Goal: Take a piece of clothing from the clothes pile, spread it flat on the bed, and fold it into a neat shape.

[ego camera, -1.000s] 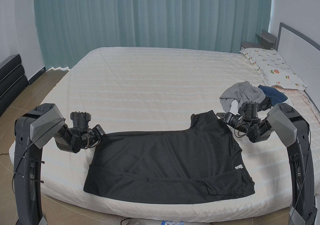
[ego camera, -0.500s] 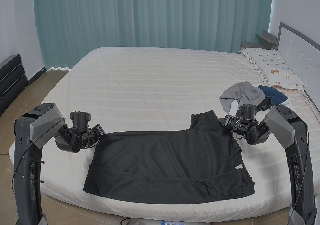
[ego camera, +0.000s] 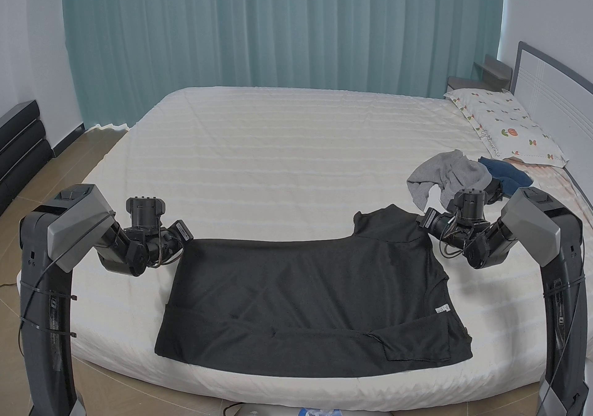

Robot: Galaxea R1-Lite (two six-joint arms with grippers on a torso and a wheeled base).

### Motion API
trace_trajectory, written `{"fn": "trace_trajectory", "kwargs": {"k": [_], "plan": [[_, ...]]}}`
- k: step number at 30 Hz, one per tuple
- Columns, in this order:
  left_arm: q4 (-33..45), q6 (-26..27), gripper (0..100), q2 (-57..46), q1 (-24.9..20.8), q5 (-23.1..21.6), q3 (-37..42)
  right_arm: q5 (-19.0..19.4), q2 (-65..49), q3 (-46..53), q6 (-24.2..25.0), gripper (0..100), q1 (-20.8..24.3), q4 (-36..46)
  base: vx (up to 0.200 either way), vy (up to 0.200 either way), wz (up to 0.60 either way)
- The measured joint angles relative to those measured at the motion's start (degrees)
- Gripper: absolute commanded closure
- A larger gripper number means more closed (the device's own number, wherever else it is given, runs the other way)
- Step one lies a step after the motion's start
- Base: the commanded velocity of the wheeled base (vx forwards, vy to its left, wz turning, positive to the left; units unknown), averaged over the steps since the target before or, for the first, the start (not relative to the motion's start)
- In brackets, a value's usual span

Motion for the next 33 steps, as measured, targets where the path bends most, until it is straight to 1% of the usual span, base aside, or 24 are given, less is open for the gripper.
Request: {"fn": "trace_trajectory", "kwargs": {"k": [11, 17, 21, 29, 33], "plan": [[0.00, 0.37, 100, -2.74, 1.38, -0.04, 0.74, 1.34, -3.67, 9.13, 1.50, 100, -1.90, -10.05, 0.000, 0.000, 0.00], [-0.01, 1.29, 100, -3.33, 1.49, -0.17, 1.76, 3.23, -5.41, 13.73, 1.52, 100, -3.04, -11.42, 0.000, 0.000, 0.00], [-0.09, 4.19, 100, -3.90, 1.51, -0.26, 3.19, 4.80, -7.17, 16.85, 1.43, 100, -3.67, -11.61, 0.000, 0.000, 0.00], [-0.13, 8.55, 100, -6.44, 1.56, -0.74, 7.33, 10.00, -11.91, 25.31, 0.79, 100, -5.44, -12.51, 0.000, 0.000, 0.00], [-0.06, 13.34, 100, -8.31, 1.69, -1.10, 10.17, 11.62, -13.96, 29.57, -0.22, 100, -6.46, -13.07, 0.000, 0.000, 0.00]]}}
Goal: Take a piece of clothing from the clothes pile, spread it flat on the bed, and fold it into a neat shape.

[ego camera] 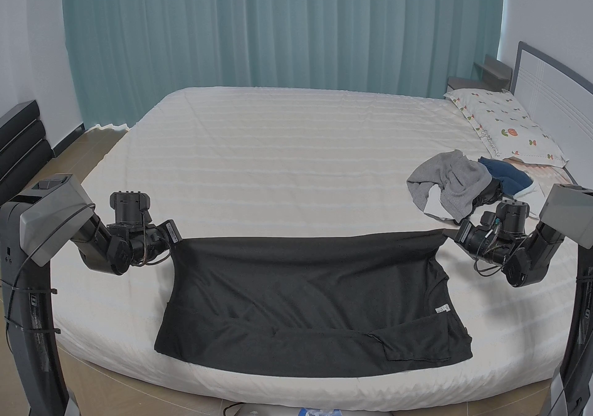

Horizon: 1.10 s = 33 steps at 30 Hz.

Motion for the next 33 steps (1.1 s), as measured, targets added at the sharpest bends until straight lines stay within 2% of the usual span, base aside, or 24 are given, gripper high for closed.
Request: {"fn": "trace_trajectory", "kwargs": {"k": [5, 10, 17, 23, 29, 30, 32, 33], "plan": [[0.02, 7.94, 100, -2.23, 0.38, -0.52, 4.60, 2.11, -1.56, 6.86, -4.30, 100, -1.10, -1.67, 0.000, 0.000, 0.00], [0.30, 15.77, 100, -3.54, 0.50, -0.63, 8.70, 4.38, -2.12, 14.73, -11.85, 100, -1.99, -4.56, 0.000, 0.000, 0.00], [0.68, 25.86, 100, -4.25, 0.61, -0.59, 14.17, 5.36, -2.10, 21.50, -17.52, 100, -2.45, -6.18, 0.000, 0.000, 0.00], [0.82, 27.36, 100, -4.24, 0.17, -0.28, 16.59, 5.41, -0.85, 24.45, -21.69, 100, -2.51, -6.21, 0.000, 0.000, 0.00], [0.83, 29.46, 100, -3.78, -0.16, -0.22, 17.75, 5.25, 0.61, 25.20, -22.25, 100, -2.34, -6.12, 0.000, 0.000, 0.00], [0.83, 29.93, 0, -3.72, -0.18, -0.22, 17.99, 5.22, 0.74, 25.26, -22.25, 100, -2.34, -6.12, 0.000, 0.000, 0.00], [0.77, 31.09, 0, -3.64, -0.21, -0.24, 18.63, 5.17, 0.96, 25.31, -22.22, 100, -2.34, -6.02, 0.000, 0.000, 0.00], [0.77, 31.63, 0, -3.61, -0.21, -0.22, 18.97, 5.14, 1.08, 25.31, -22.22, 0, -2.29, -6.01, 0.000, 0.000, 0.00]]}}
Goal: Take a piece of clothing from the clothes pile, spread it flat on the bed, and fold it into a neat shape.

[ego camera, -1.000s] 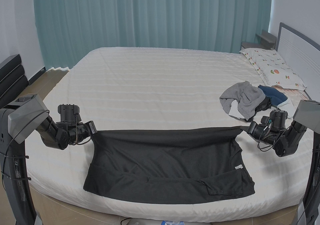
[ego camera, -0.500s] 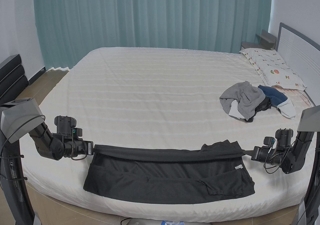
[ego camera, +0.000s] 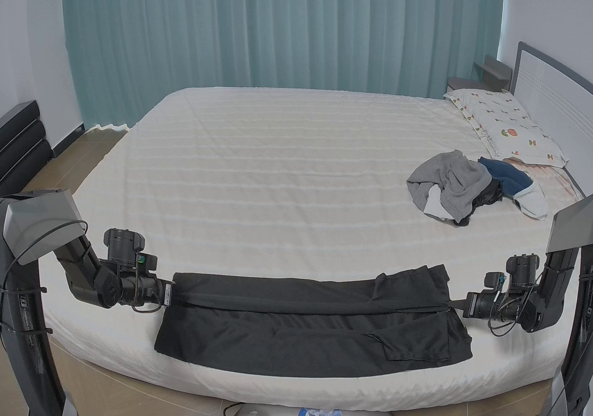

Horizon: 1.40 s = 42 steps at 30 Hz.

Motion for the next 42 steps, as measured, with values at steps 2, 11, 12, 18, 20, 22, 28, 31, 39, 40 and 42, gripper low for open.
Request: {"fn": "trace_trajectory", "kwargs": {"k": [2, 11, 12, 18, 20, 22, 28, 31, 39, 40, 42], "plan": [[-0.02, 0.51, 0, 0.07, 0.00, 0.02, 0.44, -0.04, 0.18, 0.09, 0.07, 0, 0.00, 0.07, 0.000, 0.000, 0.00], [-0.05, 0.76, 0, -0.01, 0.17, -0.39, 1.18, 0.51, -0.91, -0.22, 3.19, 0, -0.20, -0.45, 0.000, 0.000, 0.00], [-0.05, 0.62, 0, -0.11, 0.28, -0.48, 1.07, 0.57, -1.41, -0.33, 4.89, 0, -0.22, -0.45, 0.000, 0.000, 0.00], [-0.05, -2.28, 0, -0.63, 0.69, -2.04, -0.37, 0.44, -3.78, -1.93, 16.49, 0, 0.17, -0.72, 0.000, 0.000, 0.00], [-0.02, -5.80, 0, -0.80, 0.80, -2.72, -1.38, 0.38, -4.39, -2.62, 19.24, 0, 0.33, -0.77, 0.000, 0.000, 0.00], [0.00, -11.68, 0, -0.87, 0.82, -3.32, -2.93, 0.33, -4.78, -3.46, 22.63, 0, 0.54, -0.80, 0.000, 0.000, 0.00], [0.06, -23.81, 0, -0.37, -0.44, -4.16, -7.62, 0.11, -4.55, -5.64, 29.99, 0, 1.11, -0.90, 0.000, 0.000, 0.00], [0.79, -25.37, 0, 0.90, -1.50, -4.35, -9.30, 0.09, -3.80, -6.41, 31.20, 0, 1.38, -0.90, 0.000, 0.000, 0.00], [2.88, -25.75, 100, 3.49, -2.93, -4.30, -11.01, -0.39, -2.22, -6.91, 31.56, 0, 2.05, -1.23, 0.000, 0.000, 0.00], [2.95, -25.77, 100, 3.69, -2.95, -4.22, -11.23, -0.85, -2.10, -6.97, 31.56, 0, 2.21, -1.51, 0.000, 0.000, 0.00], [3.01, -25.81, 100, 3.96, -2.86, -3.91, -11.61, -2.15, -1.80, -7.19, 31.50, 0, 2.57, -1.79, 0.000, 0.000, 0.00]]}}
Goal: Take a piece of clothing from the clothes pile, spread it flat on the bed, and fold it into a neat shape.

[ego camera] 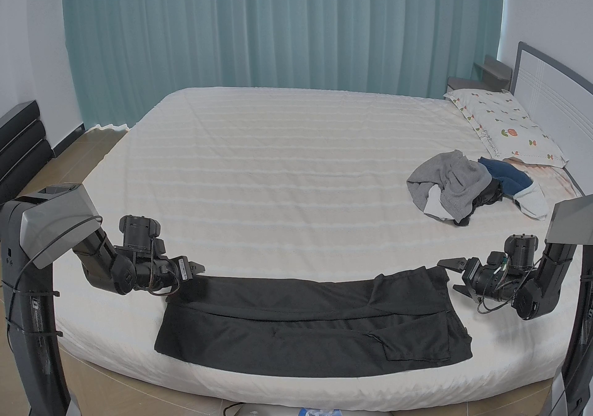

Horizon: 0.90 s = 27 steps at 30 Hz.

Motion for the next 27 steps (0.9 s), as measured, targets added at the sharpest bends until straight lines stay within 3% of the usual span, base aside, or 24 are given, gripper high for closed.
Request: {"fn": "trace_trajectory", "kwargs": {"k": [7, 12, 17, 18, 27], "plan": [[0.06, -0.40, 100, 0.39, 0.24, 1.85, -0.26, -6.38, 1.55, -2.91, -0.05, 0, 1.99, -0.13, 0.000, 0.000, 0.00], [0.02, 0.48, 100, 0.44, 0.35, 5.83, 0.10, -6.78, 2.65, -4.99, 0.02, 0, 2.80, -0.11, 0.000, 0.000, 0.00], [-0.05, 0.99, 100, 0.44, 0.57, 6.64, 0.24, -6.89, 3.62, -6.67, 0.09, 0, 3.15, 0.23, 0.000, 0.000, 0.00], [-0.05, 1.02, 100, 0.46, 0.62, 6.67, 0.27, -7.00, 3.91, -6.97, 0.09, 100, 3.39, 0.28, 0.000, 0.000, 0.00], [0.71, 2.06, 100, 0.57, 0.88, 6.70, 0.35, -7.55, 5.57, -7.96, 0.02, 100, 4.45, 0.55, 0.000, 0.000, 0.00]]}}
